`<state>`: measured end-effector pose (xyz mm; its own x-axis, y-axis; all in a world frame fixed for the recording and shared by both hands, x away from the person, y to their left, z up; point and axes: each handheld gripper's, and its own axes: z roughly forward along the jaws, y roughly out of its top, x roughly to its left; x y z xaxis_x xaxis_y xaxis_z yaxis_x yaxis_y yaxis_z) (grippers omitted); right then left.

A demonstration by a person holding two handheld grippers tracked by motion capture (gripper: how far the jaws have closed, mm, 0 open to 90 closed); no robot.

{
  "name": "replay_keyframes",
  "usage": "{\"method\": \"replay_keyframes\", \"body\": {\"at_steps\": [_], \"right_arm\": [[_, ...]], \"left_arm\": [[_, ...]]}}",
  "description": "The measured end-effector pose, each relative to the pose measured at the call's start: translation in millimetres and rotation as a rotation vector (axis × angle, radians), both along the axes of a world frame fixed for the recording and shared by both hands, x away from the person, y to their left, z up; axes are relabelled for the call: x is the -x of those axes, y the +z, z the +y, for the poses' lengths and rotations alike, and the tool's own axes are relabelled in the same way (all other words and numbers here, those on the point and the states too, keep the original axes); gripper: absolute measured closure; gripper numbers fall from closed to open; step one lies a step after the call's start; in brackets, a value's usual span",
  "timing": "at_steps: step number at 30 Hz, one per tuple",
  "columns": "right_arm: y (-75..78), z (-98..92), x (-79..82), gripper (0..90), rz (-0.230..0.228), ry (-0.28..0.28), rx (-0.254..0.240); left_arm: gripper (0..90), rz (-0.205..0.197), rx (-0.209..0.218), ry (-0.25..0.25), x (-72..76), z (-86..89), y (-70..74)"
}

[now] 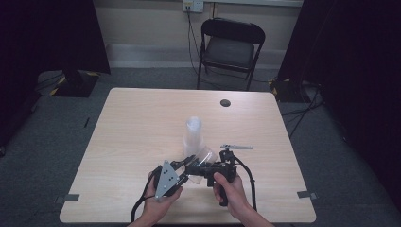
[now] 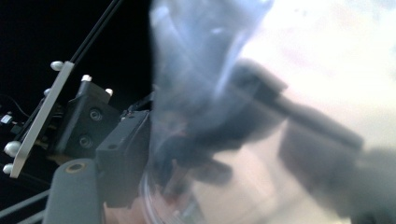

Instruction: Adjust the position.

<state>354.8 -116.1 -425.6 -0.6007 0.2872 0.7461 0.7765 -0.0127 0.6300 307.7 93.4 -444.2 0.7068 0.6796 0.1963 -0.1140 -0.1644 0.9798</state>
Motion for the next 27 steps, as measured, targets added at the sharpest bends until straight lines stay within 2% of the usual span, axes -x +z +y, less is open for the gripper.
{"method": "replay_keyframes", "body": {"at_steps": [6,10,11,12,15,20,25,26,27], "right_arm": [[0.1,-2.4,-1.7,18.3,-0.01,-0.014,0.009],[1.2,-3.7,-1.7,15.7,-0.019,-0.017,0.007],[1.2,-3.7,-1.7,15.7,-0.019,-0.017,0.007],[2.9,-4.8,-1.2,15.5,-0.031,-0.022,0.011],[4.8,-6.6,-0.9,15.4,-0.049,-0.032,0.022],[5.2,-8.6,-1.5,15.3,-0.055,-0.034,0.027],[5.1,-9.9,-1.3,15.3,-0.07,-0.039,0.05],[5.1,-10.6,-1.8,15.4,-0.071,-0.04,0.053],[5.1,-10.6,-1.8,15.4,-0.071,-0.04,0.053]], "left_arm": [[86.7,0.018,0.006,-0.002,-2.1,2.7,0.3],[87.0,0.047,0.042,-0.003,-4.7,6.1,1.4],[87.0,0.047,0.042,-0.003,-4.7,6.1,1.4],[87.0,0.062,0.064,0.0,-5.9,8.0,1.2],[87.4,0.069,0.072,0.008,-7.8,10.8,1.1],[87.3,0.071,0.068,0.027,-10.5,13.7,-0.1],[87.0,0.093,0.086,0.033,-13.0,17.4,-0.5],[86.1,0.114,0.092,0.026,-13.7,20.0,-0.1],[85.9,0.114,0.092,0.026,-13.7,20.0,-0.1]]}}
